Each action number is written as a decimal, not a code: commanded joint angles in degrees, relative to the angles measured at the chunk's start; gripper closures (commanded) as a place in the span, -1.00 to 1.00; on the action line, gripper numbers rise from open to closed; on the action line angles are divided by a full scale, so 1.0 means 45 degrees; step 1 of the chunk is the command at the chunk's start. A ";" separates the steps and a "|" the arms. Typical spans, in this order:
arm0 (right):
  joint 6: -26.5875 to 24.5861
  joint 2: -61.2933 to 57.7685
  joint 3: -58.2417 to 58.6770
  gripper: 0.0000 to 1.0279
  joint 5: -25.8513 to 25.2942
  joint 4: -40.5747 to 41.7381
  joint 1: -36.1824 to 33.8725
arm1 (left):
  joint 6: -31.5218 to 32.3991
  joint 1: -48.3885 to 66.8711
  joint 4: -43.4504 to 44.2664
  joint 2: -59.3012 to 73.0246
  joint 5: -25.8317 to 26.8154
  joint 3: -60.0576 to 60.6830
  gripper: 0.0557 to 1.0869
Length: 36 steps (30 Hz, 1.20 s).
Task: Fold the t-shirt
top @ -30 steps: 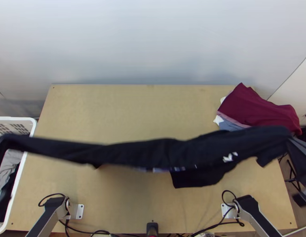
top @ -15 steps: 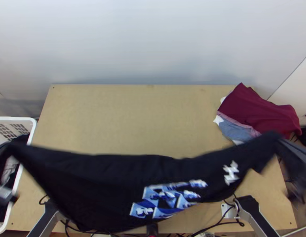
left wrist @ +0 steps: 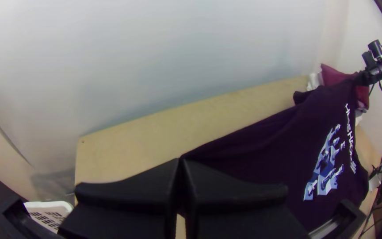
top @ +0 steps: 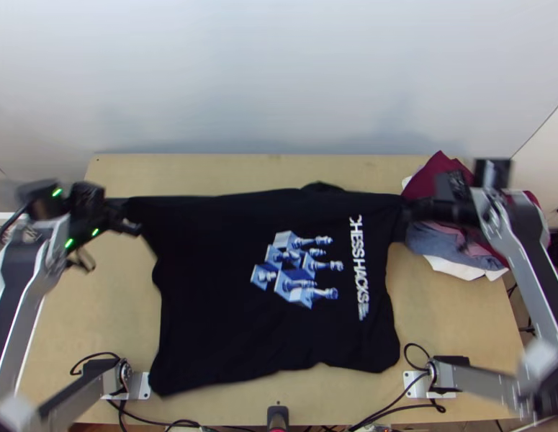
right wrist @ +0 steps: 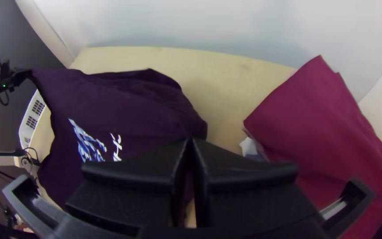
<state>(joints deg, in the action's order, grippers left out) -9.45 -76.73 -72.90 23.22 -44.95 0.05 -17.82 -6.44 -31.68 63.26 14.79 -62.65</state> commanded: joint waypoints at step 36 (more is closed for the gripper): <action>-0.0263 -0.9316 -0.7451 0.94 -0.0981 -0.2336 0.1414 | 0.1031 0.1528 -0.1807 0.8051 -0.2387 -0.4397 0.92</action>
<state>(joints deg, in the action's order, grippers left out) -10.13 -125.99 -112.86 18.87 -54.11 6.20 -13.45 -0.82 -35.46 108.38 3.95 -86.83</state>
